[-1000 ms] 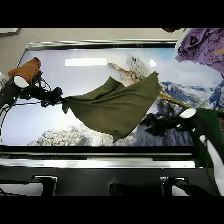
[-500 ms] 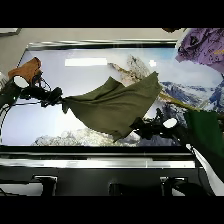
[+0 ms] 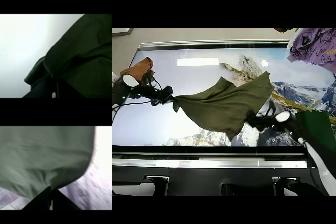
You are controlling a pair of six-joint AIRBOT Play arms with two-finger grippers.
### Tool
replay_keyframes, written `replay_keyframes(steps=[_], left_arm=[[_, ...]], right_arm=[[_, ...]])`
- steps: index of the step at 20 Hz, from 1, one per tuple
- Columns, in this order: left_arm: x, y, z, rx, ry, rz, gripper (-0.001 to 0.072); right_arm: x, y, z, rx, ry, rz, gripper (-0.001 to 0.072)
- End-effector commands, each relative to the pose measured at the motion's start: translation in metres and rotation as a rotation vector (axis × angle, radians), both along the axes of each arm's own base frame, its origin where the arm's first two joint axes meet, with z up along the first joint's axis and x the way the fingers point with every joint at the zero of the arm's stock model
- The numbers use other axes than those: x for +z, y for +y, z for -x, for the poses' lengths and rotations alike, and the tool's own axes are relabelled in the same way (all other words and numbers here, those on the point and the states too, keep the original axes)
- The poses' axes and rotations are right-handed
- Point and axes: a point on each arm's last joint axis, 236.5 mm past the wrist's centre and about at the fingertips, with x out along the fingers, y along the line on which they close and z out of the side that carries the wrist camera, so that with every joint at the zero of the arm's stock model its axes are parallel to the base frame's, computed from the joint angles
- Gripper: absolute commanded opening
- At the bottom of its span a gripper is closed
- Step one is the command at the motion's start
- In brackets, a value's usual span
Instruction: Fold the clothes and pants, and hang the long-sleeved shirts on hangers.
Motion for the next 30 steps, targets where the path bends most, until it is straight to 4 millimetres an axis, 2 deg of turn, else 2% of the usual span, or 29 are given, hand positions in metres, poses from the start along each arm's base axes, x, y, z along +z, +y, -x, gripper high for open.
replay_keyframes(steps=[1, 2, 4, 6, 7, 9, 11, 13, 15, 17, 19, 21, 22, 24, 26, 28, 30], left_arm=[[0.080, 0.003, -0.016, -0.038, -0.213, -0.036, 0.0015], [0.120, 0.003, -0.019, -0.042, -0.312, -0.050, 0.0015], [0.211, 0.003, -0.012, -0.038, -0.517, -0.072, 0.0015], [0.298, 0.000, 0.016, -0.033, -0.712, -0.090, 0.0015], [0.337, -0.002, 0.037, -0.032, -0.804, -0.100, 0.0016], [0.397, -0.006, 0.087, -0.030, -0.955, -0.117, 0.0016], [0.437, -0.009, 0.140, -0.026, -1.073, -0.137, 0.0016], [0.465, -0.007, 0.187, -0.003, -1.171, -0.166, 0.0016], [0.479, 0.011, 0.216, 0.104, -1.204, -0.192, 0.0016], [0.482, 0.033, 0.227, 0.213, -1.202, -0.223, 0.0015], [0.465, 0.045, 0.214, 0.244, -1.132, -0.256, 0.0015], [0.416, 0.044, 0.182, 0.209, -0.958, -0.256, 0.0015], [0.381, 0.044, 0.162, 0.185, -0.837, -0.254, 0.0015], [0.306, 0.047, 0.122, 0.142, -0.621, -0.266, 0.0016], [0.227, 0.051, 0.082, 0.083, -0.446, -0.287, 0.0016], [0.145, 0.055, 0.047, 0.051, -0.291, -0.288, 0.0016], [0.072, 0.059, 0.017, 0.050, -0.170, -0.279, 0.0016]], right_arm=[[0.107, -0.024, -0.053, 0.068, -0.253, 0.062, 0.0026], [0.146, -0.035, -0.063, 0.094, -0.339, 0.108, 0.0026], [0.226, -0.055, -0.063, 0.163, -0.490, 0.219, 0.0027], [0.302, -0.062, -0.041, 0.234, -0.639, 0.324, 0.0027], [0.335, -0.063, -0.025, 0.250, -0.706, 0.355, 0.0027], [0.400, -0.062, 0.018, 0.264, -0.847, 0.397, 0.0027], [0.451, -0.062, 0.065, 0.244, -0.982, 0.422, 0.0027], [0.487, -0.063, 0.106, 0.209, -1.097, 0.443, 0.0027], [0.509, -0.066, 0.132, 0.173, -1.180, 0.455, 0.0027], [0.519, -0.068, 0.137, 0.124, -1.197, 0.430, 0.0027], [0.510, -0.073, 0.117, 0.093, -1.139, 0.413, 0.0027], [0.480, -0.075, 0.073, 0.086, -1.004, 0.379, 0.0027], [0.455, -0.073, 0.045, 0.097, -0.912, 0.354, 0.0027], [0.389, -0.061, -0.008, 0.157, -0.715, 0.321, 0.0028], [0.307, -0.034, -0.053, 0.256, -0.514, 0.295, 0.0028], [0.220, -0.004, -0.087, 0.338, -0.341, 0.281, 0.0028], [0.140, 0.016, -0.119, 0.353, -0.219, 0.270, 0.0028]])
